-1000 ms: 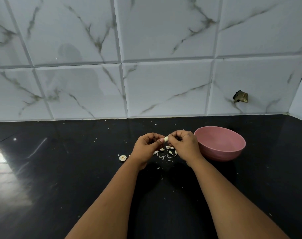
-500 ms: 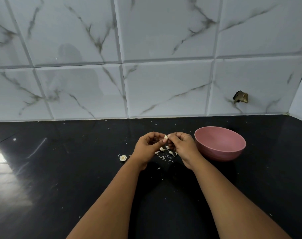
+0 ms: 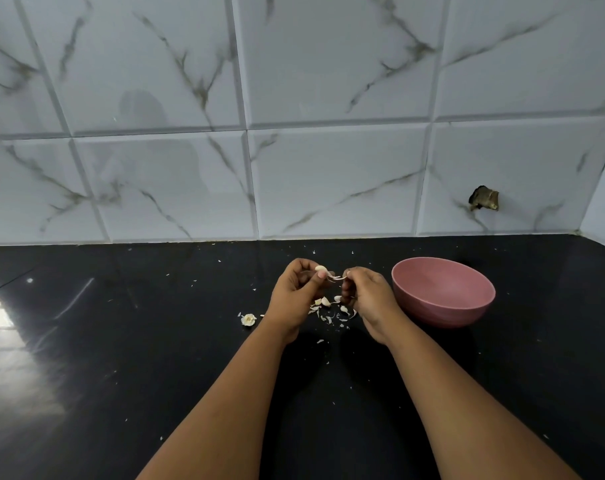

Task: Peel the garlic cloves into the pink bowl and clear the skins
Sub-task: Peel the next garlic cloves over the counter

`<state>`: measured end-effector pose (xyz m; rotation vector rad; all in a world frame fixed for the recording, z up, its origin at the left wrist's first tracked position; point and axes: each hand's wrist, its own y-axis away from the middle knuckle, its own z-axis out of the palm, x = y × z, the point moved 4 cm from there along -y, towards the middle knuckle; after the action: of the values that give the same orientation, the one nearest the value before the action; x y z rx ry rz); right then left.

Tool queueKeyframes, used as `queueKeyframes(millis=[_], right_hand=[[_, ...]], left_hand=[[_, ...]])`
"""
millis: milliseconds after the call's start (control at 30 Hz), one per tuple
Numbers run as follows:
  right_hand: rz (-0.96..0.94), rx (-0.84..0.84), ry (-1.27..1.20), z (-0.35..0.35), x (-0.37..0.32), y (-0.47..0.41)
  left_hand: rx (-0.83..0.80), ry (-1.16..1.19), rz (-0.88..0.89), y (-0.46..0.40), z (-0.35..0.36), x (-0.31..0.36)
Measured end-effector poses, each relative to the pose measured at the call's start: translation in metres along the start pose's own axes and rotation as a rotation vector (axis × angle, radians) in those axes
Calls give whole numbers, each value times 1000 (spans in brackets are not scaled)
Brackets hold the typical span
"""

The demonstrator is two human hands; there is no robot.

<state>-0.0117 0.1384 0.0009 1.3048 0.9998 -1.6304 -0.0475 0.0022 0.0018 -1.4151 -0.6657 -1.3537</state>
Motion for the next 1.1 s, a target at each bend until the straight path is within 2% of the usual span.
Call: queueKeyframes(millis=[67, 167, 267, 333, 533, 767, 1100], right_hand=[[-4, 26, 25, -2, -1, 0], [-51, 41, 201, -6, -1, -2], [-200, 42, 517, -8, 0, -3], [-288, 48, 595, -9, -1, -2], [-373, 89, 425, -13, -7, -1], [-434, 11, 397, -3, -11, 3], [-250, -91, 107, 2, -7, 6]], left_hand=[[43, 7, -9, -1, -3, -1], [88, -6, -19, -3, -7, -2], [93, -48, -30, -3, -6, -4], [97, -76, -33, -2, -6, -4], [103, -139, -23, -1, -9, -3], [97, -186, 3, 0, -2, -1], [167, -139, 33, 5, -4, 5]])
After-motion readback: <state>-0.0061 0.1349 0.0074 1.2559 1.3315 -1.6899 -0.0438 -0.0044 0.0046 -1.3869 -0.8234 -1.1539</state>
